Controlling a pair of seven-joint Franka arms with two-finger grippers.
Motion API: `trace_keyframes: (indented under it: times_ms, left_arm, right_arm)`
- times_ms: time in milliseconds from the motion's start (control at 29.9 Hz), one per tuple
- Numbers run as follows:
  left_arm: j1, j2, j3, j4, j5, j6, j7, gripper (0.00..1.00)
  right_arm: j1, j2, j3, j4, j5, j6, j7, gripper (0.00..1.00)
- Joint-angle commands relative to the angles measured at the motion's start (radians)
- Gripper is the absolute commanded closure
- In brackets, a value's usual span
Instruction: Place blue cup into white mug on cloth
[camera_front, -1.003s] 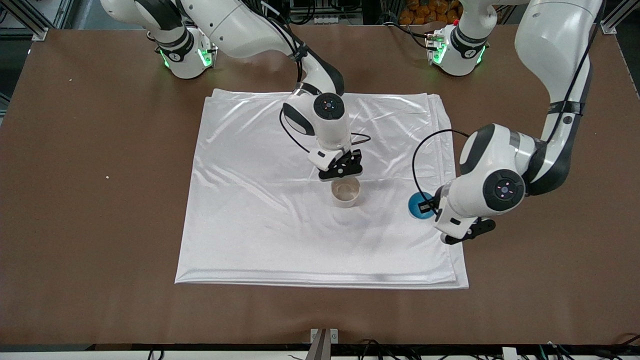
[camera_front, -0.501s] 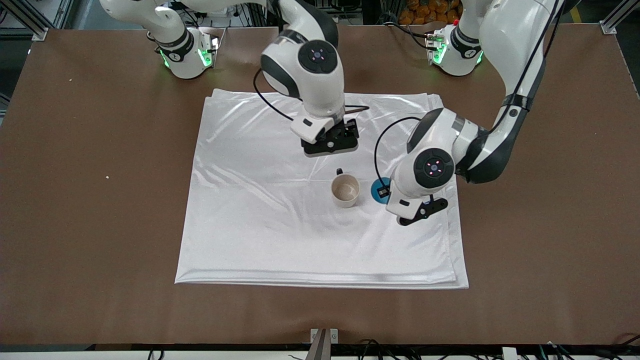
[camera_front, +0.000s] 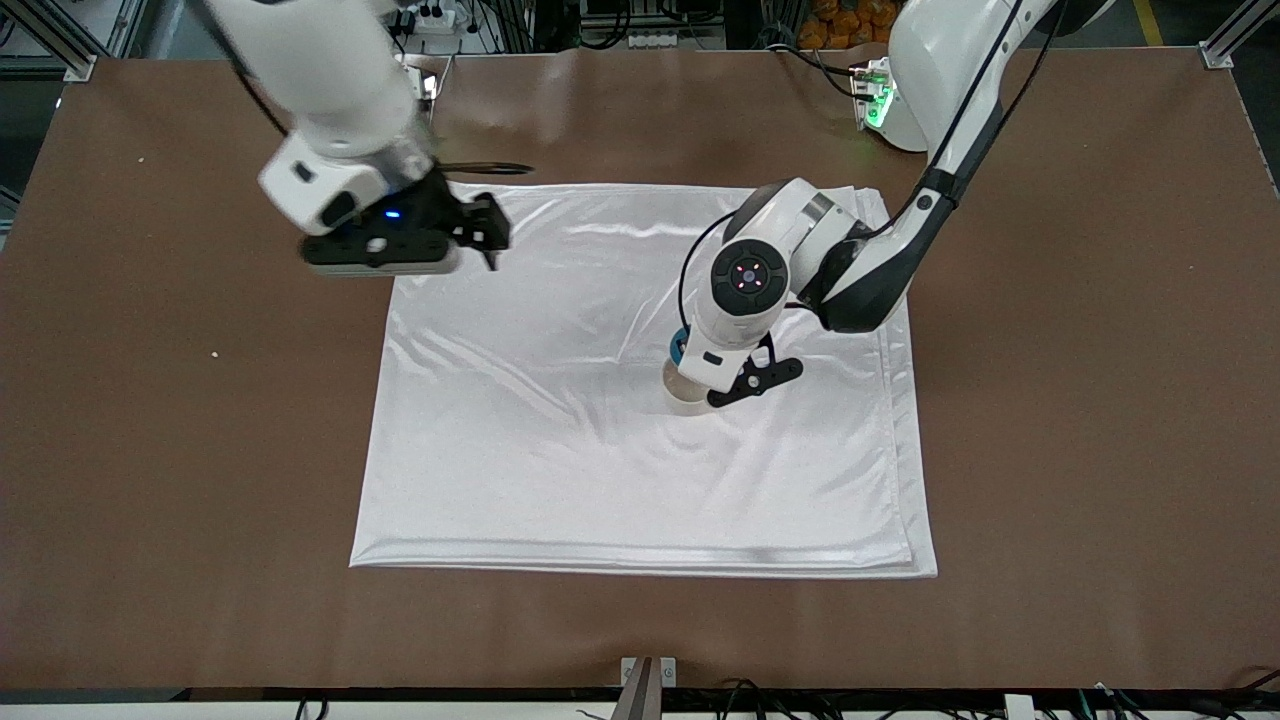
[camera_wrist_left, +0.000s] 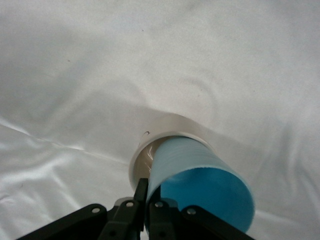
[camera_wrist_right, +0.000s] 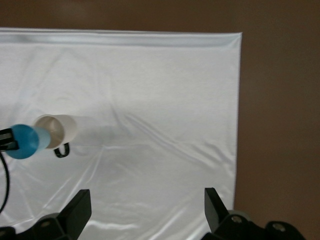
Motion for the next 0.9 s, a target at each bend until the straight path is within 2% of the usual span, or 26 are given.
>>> trace_keyframes:
  times_ms: [0, 167, 602, 635, 735, 802, 835, 869]
  left_arm:
    - [-0.004, 0.021, 0.006, 0.000, -0.014, 0.035, 0.009, 1.00]
    - [-0.004, 0.039, 0.006, -0.001, -0.014, 0.041, 0.009, 1.00]
    - [-0.004, 0.073, 0.009, -0.001, -0.008, 0.047, 0.017, 1.00]
    - [-0.003, 0.076, 0.009, -0.001, -0.008, 0.047, 0.023, 0.95]
    - [0.000, 0.079, 0.009, -0.001, -0.005, 0.048, 0.046, 0.44]
    - [-0.008, 0.079, 0.012, -0.001, 0.000, 0.048, 0.080, 0.15]
    - [-0.011, 0.078, 0.016, -0.001, 0.006, 0.048, 0.093, 0.03]
    - [-0.011, 0.078, 0.017, -0.001, 0.012, 0.048, 0.101, 0.00]
  right_arm:
    - [-0.018, -0.052, -0.038, -0.055, 0.069, 0.031, -0.047, 0.00]
    - [-0.029, -0.076, -0.038, -0.106, 0.082, 0.062, -0.053, 0.00]
    - [-0.012, -0.075, -0.038, -0.104, 0.080, 0.056, -0.053, 0.00]
    - [-0.012, -0.075, -0.038, -0.104, 0.082, 0.056, -0.053, 0.00]
    - [-0.007, -0.075, -0.038, -0.104, 0.082, 0.054, -0.053, 0.00]
    - [-0.001, -0.075, -0.038, -0.106, 0.082, 0.053, -0.053, 0.00]
    - [0.000, -0.075, -0.038, -0.106, 0.082, 0.053, -0.053, 0.00]
    - [0.002, -0.075, -0.038, -0.104, 0.080, 0.053, -0.053, 0.00]
